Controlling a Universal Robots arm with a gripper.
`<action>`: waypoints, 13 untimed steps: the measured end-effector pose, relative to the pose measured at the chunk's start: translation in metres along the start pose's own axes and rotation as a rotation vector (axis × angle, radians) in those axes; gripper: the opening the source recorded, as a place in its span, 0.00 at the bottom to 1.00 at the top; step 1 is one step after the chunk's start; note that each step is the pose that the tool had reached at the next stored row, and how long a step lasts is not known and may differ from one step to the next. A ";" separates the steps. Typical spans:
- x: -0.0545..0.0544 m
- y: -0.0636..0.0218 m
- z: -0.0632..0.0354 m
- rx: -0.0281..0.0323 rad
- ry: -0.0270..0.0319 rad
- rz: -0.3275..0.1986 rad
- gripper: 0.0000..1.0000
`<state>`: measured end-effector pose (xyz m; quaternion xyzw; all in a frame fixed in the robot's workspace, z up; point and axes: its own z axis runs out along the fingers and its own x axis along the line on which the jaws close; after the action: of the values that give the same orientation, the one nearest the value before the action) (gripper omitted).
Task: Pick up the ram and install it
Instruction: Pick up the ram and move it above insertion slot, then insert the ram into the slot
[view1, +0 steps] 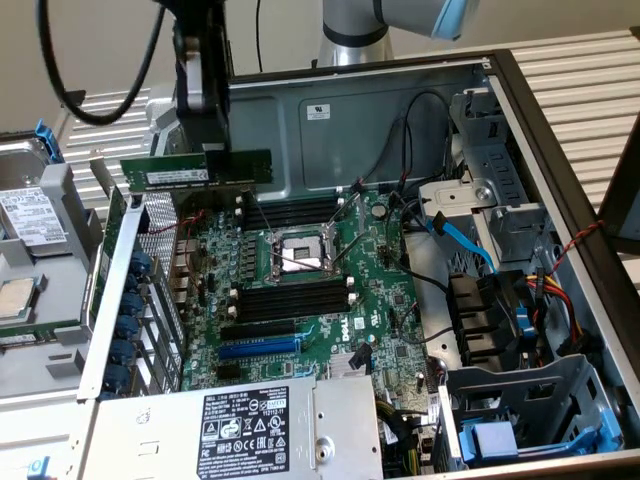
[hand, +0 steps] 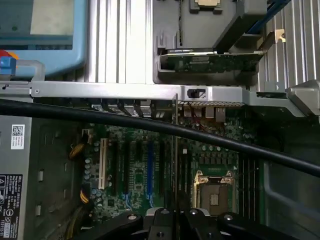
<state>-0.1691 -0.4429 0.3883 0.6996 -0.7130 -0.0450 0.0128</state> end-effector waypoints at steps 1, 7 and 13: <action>0.000 -0.0037 0.0001 -0.0001 0.0001 0.000 0.13; -0.003 -0.0186 0.0051 -0.0001 0.0000 0.000 0.13; -0.004 -0.0282 0.0117 -0.0001 0.0001 -0.001 0.13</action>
<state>-0.1418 -0.4389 0.3745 0.7000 -0.7126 -0.0450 0.0129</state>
